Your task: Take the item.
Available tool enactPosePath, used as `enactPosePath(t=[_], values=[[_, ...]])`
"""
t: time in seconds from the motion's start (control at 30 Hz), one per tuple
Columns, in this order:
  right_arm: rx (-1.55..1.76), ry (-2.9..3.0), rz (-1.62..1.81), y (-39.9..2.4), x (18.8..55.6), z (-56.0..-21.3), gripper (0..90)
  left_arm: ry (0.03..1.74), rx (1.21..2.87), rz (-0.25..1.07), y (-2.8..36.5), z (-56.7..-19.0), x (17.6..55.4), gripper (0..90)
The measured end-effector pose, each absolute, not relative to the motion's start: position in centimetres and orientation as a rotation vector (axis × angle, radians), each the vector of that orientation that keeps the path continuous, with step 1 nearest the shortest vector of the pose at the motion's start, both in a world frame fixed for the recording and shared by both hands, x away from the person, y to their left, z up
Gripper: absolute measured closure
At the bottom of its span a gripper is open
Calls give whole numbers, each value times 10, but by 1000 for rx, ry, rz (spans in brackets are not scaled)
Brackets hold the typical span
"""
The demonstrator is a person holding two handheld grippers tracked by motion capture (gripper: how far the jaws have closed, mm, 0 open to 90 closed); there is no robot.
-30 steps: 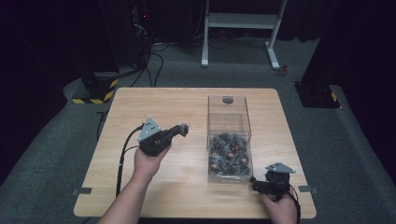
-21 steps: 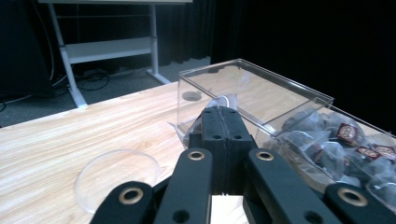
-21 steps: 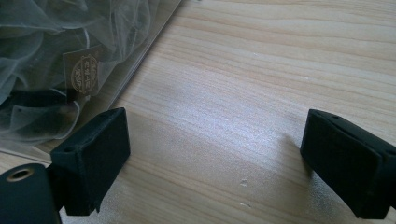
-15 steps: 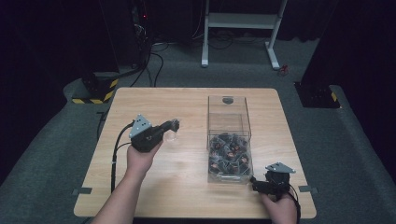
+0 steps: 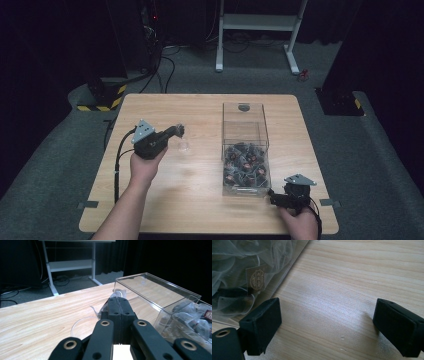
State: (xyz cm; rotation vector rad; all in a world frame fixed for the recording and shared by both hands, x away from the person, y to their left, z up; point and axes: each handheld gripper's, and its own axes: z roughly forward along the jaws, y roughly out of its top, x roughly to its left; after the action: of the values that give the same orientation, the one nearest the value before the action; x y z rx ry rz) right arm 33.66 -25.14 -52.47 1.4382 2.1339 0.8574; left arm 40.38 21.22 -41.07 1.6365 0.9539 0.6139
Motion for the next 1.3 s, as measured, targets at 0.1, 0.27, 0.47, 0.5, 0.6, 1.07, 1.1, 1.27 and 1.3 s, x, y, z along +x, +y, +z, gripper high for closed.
enactPosePath(t=[0.1,0.27,0.47,0.5,0.6,1.07,1.1,1.27,1.3], values=[[1438,2134,857,-251,337,-525,80,960,1640,617,213,-412,406,900],[1438,2134,858,-251,337,-525,79,984,1646,616,216,-416,413,900],[1438,2134,858,-251,337,-525,80,1007,1654,614,216,-421,418,900],[1438,2134,858,-251,337,-525,79,1007,1658,617,217,-421,419,900],[1438,2134,858,-251,337,-525,80,1020,1662,612,217,-423,421,900],[1438,2134,858,-251,337,-525,80,1061,1674,604,216,-435,437,900],[1438,2134,858,-251,337,-525,80,1061,1674,604,216,-435,437,899],[1437,2135,858,-251,337,-525,80,1073,1698,607,214,-437,442,900],[1440,2135,858,-251,336,-525,80,1076,1704,603,213,-438,444,900]])
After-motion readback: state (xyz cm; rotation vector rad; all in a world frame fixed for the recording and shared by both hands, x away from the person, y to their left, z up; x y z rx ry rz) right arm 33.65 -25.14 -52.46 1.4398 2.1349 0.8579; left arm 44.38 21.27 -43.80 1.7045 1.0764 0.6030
